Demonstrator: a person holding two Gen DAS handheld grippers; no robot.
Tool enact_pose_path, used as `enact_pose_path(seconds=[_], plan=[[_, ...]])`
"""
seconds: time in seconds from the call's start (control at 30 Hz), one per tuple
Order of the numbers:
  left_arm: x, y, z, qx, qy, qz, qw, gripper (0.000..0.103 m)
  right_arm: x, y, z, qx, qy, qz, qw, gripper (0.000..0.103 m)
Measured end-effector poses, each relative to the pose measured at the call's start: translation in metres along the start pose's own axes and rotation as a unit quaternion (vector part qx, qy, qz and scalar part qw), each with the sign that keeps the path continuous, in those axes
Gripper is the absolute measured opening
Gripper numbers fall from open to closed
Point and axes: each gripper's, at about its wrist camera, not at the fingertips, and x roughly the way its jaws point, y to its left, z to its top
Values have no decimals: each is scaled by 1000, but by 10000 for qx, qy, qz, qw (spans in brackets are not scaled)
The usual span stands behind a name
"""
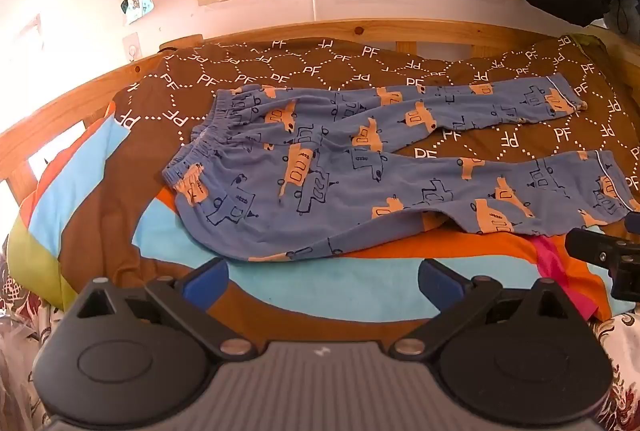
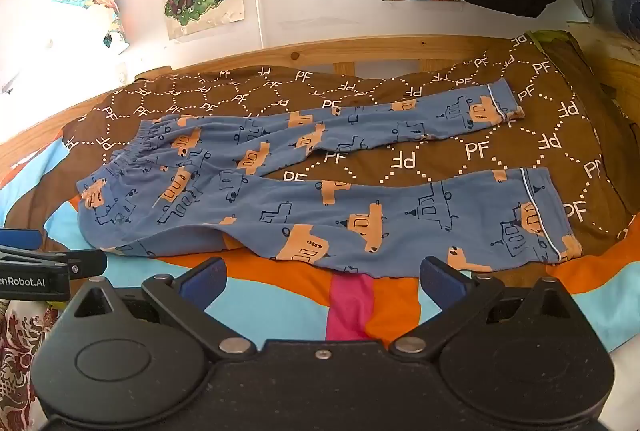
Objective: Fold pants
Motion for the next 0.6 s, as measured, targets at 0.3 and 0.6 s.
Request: enact_pose_path(seconds=[0.3,0.6], plan=[[1,0,0,-6,14,-12,10000,103,0,1,-1,-4,17,5,10000,102],[-2,-1,1,20,-30,-6,10000,103,1,0,-1,7,33,-5,10000,102]])
